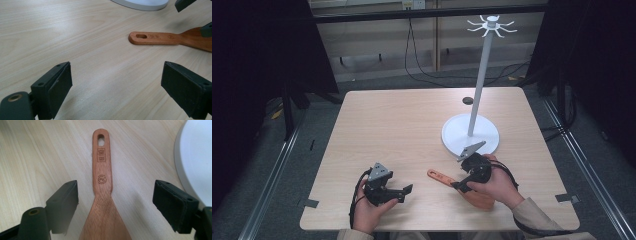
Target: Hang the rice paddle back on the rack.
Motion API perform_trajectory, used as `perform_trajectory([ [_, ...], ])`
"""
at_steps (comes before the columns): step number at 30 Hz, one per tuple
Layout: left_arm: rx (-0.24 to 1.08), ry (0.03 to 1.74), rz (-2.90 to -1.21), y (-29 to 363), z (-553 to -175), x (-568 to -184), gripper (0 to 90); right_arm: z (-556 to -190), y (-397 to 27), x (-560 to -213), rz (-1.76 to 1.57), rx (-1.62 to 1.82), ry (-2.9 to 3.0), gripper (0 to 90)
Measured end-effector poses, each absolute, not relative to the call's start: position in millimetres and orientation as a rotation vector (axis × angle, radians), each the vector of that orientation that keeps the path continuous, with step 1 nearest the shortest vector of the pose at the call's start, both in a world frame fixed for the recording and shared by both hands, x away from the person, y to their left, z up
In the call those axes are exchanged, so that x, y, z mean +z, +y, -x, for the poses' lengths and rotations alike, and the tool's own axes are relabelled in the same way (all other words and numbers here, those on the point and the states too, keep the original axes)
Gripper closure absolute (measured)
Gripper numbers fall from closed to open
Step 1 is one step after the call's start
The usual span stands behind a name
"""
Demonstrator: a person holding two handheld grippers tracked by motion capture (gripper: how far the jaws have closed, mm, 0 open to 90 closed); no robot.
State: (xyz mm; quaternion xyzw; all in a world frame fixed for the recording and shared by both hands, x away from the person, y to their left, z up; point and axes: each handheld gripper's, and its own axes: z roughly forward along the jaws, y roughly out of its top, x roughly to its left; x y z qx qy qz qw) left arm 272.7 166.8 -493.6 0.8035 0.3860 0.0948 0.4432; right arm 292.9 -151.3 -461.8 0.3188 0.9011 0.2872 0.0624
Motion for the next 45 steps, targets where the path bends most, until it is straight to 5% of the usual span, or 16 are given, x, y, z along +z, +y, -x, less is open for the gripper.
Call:
perform_trajectory([
  [12, 0.233, 0.957, -2.003, 166, -274, -494, 10.0, -295, -128, -468, -0.949, 0.703, 2.809, 46.6],
  [27, 0.234, 0.962, -1.994, 169, -276, -495, 9.6, -305, -107, -472, -0.994, 0.480, 2.860, 62.5],
  [45, 0.165, 0.977, -1.955, 171, -276, -496, 3.4, -308, -109, -470, -1.138, 0.485, 2.844, 67.1],
])
